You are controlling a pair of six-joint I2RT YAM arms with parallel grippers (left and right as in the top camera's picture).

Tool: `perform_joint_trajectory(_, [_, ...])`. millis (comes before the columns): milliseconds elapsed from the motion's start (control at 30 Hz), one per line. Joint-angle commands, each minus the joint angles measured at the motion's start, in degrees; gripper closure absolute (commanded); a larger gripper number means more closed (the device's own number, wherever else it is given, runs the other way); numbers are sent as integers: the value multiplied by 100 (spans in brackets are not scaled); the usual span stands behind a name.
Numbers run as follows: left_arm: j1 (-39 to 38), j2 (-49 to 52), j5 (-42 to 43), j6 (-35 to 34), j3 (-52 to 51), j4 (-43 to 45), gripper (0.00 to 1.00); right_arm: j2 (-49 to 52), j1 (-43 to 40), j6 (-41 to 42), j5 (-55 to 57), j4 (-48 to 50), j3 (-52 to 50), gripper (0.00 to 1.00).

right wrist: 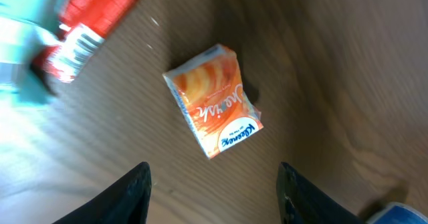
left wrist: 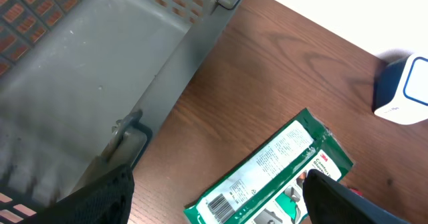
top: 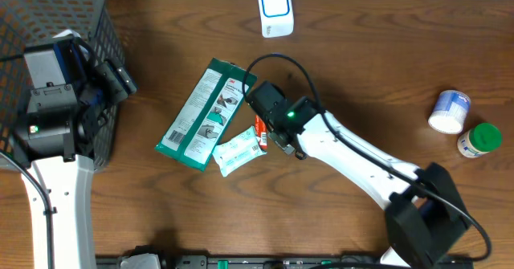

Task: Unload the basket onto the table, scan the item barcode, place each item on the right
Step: 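Swing the right gripper left over the orange tissue packet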

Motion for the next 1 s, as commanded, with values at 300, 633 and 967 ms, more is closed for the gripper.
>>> perform_joint_trajectory(300, [42,2,-74,52,59,-20,17,476,-9,-74,402,1023,-649,51])
perform_joint_trajectory(633, [42,2,-74,52,59,-20,17,487,-133,-221,396,2173,-1445,65])
perform_joint_trajectory(967, [42,2,-74,52,59,-20,17,483,-164,-221,-267,2461,-1624,99])
